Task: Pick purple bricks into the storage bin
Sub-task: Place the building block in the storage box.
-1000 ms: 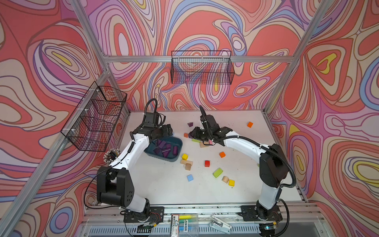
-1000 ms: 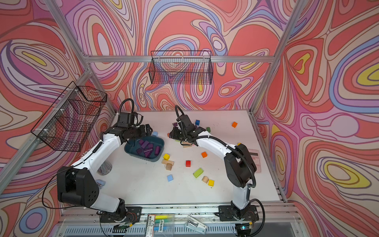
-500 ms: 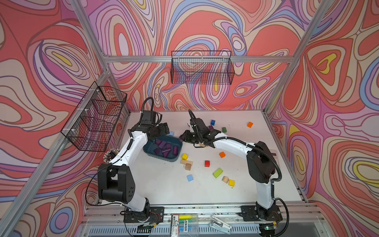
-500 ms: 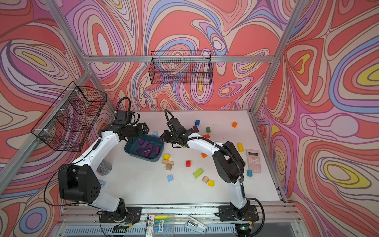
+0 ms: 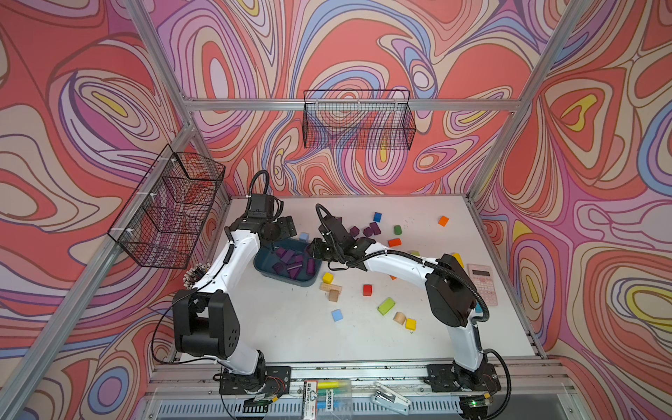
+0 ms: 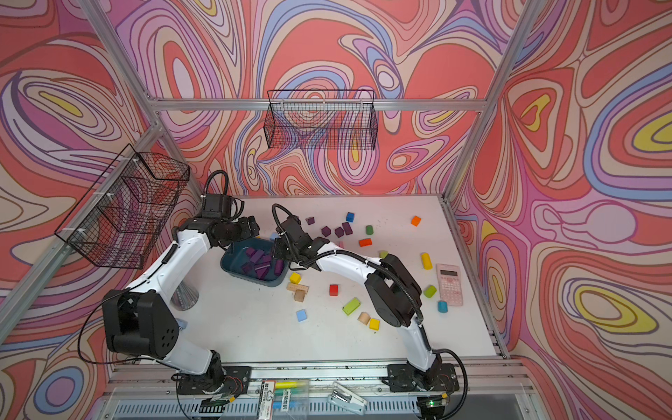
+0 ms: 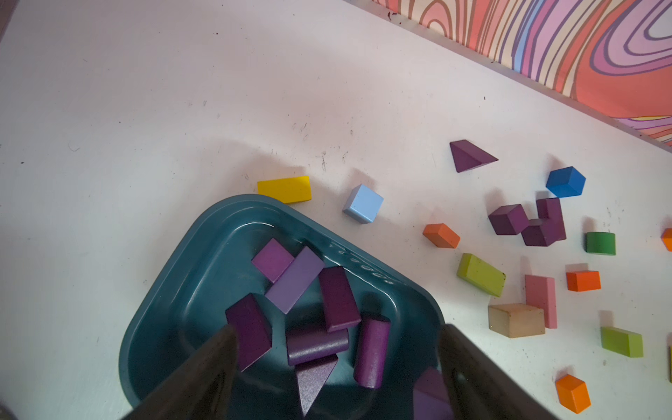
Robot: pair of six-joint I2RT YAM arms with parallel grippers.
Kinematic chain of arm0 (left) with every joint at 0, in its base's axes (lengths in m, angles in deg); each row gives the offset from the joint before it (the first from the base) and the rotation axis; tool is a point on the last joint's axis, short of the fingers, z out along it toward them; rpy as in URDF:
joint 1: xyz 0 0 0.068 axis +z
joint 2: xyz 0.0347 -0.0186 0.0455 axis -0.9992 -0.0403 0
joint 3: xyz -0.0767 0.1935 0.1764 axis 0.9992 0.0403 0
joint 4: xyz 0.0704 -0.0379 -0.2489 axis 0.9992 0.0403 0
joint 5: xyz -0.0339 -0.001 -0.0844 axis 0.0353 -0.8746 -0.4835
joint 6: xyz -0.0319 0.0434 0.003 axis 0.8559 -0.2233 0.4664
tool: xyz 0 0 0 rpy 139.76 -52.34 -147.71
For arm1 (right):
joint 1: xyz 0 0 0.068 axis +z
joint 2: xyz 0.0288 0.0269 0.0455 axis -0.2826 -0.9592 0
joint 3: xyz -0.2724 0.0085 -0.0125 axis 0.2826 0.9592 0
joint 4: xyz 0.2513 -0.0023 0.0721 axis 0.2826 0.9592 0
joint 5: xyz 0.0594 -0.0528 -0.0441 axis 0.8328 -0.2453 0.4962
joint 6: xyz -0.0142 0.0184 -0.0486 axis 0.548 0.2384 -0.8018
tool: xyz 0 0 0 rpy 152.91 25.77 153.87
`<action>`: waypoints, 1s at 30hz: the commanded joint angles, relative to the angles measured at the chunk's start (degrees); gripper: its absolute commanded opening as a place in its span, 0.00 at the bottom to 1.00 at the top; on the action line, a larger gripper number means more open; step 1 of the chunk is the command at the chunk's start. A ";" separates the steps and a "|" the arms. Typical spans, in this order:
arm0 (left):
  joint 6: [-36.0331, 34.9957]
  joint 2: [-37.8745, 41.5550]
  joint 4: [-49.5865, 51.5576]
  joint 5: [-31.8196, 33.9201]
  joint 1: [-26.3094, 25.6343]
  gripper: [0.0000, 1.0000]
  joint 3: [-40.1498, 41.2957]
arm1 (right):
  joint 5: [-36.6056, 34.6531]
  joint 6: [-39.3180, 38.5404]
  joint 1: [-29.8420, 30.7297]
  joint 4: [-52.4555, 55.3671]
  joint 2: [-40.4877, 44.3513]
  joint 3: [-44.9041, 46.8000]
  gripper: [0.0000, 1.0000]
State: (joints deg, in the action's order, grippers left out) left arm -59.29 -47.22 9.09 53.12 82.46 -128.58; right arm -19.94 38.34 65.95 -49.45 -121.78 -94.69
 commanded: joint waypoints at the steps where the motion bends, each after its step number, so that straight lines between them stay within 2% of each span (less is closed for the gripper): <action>1: 0.47 -0.62 1.74 1.18 0.14 0.89 -1.23 | -3.89 1.51 0.98 -0.35 -1.72 -1.87 0.23; 14: 0.94 -0.05 2.20 4.16 0.28 0.89 -1.23 | -11.61 5.54 3.37 0.85 -7.80 -6.01 0.23; 20: 0.48 -0.35 2.34 4.75 0.23 0.89 -1.31 | -11.65 7.21 4.25 1.42 -10.71 -8.97 0.23; 30: 1.41 -0.77 3.55 4.60 0.31 0.89 -2.40 | -11.27 8.73 4.63 -0.07 -13.75 -8.65 0.24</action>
State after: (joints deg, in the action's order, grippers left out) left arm -59.05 -47.85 10.96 57.03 82.50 -129.92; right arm -29.88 45.40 70.30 -48.62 -133.54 -102.27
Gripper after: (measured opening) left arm 0.886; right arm 0.311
